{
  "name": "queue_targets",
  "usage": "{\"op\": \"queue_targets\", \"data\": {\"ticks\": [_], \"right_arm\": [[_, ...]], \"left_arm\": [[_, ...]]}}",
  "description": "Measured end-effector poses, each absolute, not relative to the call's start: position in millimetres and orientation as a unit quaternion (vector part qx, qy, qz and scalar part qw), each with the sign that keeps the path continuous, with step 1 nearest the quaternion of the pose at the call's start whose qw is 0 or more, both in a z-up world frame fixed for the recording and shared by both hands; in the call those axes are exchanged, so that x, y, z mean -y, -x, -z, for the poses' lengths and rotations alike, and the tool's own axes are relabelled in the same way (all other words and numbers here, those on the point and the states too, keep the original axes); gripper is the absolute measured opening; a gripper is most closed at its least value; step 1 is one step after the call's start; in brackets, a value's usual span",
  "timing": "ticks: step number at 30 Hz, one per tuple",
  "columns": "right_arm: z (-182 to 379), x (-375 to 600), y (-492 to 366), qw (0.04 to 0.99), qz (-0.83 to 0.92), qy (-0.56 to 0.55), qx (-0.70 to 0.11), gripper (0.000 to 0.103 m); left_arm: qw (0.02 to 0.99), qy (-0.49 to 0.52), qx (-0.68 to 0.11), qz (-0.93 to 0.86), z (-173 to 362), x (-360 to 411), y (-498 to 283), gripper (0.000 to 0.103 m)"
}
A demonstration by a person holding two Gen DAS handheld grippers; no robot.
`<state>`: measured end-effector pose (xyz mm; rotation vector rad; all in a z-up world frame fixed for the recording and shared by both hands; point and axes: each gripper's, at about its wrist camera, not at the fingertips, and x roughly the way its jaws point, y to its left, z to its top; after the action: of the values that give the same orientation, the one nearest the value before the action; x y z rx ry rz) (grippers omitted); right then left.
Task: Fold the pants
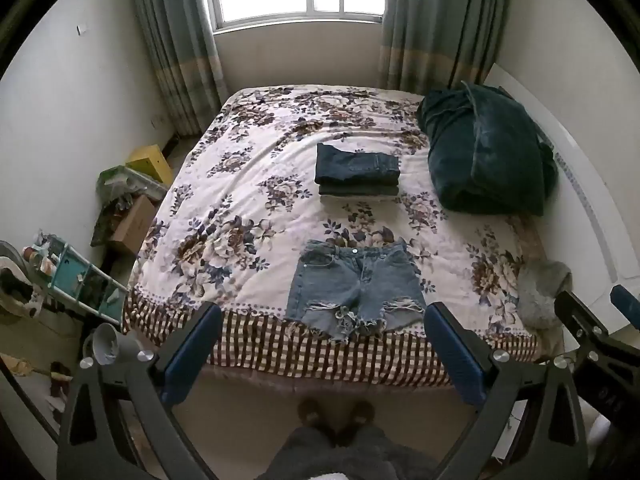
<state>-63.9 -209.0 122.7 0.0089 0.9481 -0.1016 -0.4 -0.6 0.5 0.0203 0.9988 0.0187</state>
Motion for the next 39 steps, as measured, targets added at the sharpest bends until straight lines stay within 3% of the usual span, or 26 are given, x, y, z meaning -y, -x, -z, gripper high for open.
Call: {"op": "queue_targets", "data": {"ticks": [39], "right_arm": [[-123,209,63,0.89,0.047,-0.007,-0.453,0.103]], "left_arm": [[0.884,0.002,-0.467,-0.005,-21,-5,-1,0.103]]}}
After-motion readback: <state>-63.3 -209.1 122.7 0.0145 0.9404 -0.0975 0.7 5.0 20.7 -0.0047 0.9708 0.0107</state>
